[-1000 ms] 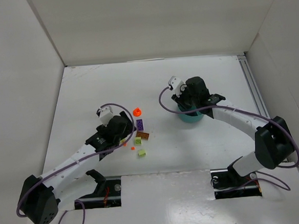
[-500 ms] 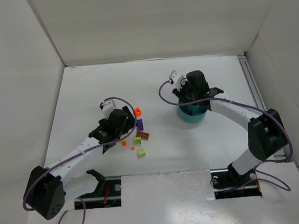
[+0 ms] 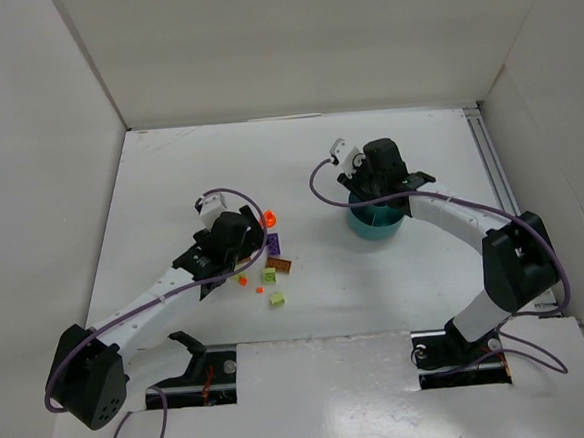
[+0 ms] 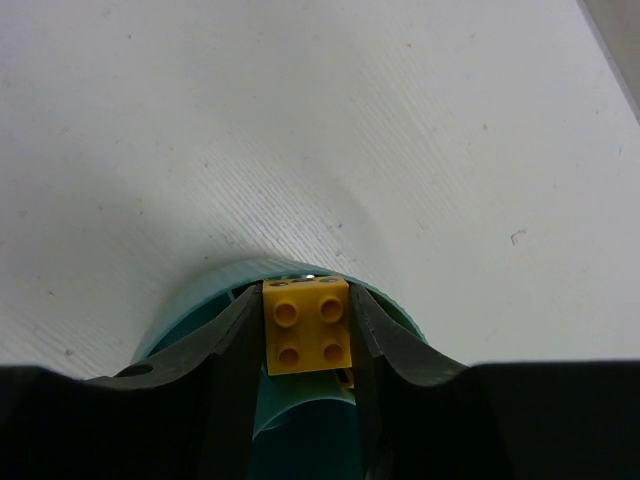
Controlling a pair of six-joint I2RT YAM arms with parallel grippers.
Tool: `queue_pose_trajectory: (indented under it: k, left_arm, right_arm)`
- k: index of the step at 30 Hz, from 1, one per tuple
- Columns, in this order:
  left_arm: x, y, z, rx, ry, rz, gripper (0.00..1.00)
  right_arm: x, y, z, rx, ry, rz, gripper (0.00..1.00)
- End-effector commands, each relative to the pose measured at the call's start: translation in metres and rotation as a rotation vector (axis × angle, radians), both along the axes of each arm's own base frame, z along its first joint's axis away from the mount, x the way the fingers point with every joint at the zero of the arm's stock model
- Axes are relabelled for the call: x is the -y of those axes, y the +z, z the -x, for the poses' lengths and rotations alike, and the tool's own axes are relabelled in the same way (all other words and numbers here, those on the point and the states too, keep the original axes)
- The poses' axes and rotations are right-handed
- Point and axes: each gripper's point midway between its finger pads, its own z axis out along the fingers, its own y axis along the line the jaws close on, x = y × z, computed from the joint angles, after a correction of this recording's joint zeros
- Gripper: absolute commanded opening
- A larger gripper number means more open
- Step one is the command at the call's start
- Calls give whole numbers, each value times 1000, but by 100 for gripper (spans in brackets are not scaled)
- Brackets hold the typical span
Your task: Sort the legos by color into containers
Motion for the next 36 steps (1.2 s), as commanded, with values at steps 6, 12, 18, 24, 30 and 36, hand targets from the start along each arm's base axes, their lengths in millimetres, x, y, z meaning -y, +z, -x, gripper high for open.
queue_pose_trajectory:
  k: [6, 12, 18, 24, 30, 36]
  left_arm:
    - [10, 29, -14, 83, -18, 45, 100]
    - [10, 29, -14, 83, -18, 45, 100]
    - [10, 29, -14, 83, -18, 45, 100]
    - [9, 33, -13, 91, -18, 51, 100]
    - [8, 32, -11, 91, -18, 51, 100]
    - [9, 32, -10, 88, -25, 56, 100]
  right_arm:
    - [5, 35, -15, 148, -13, -4, 30]
    - [10, 15, -17, 118, -46, 45, 30]
    - [11, 5, -18, 108, -54, 57, 31]
    - [11, -9, -15, 78, -50, 58, 39]
    - [9, 0, -8, 92, -53, 32, 60]
    - [2, 34, -2, 157, -26, -19, 69]
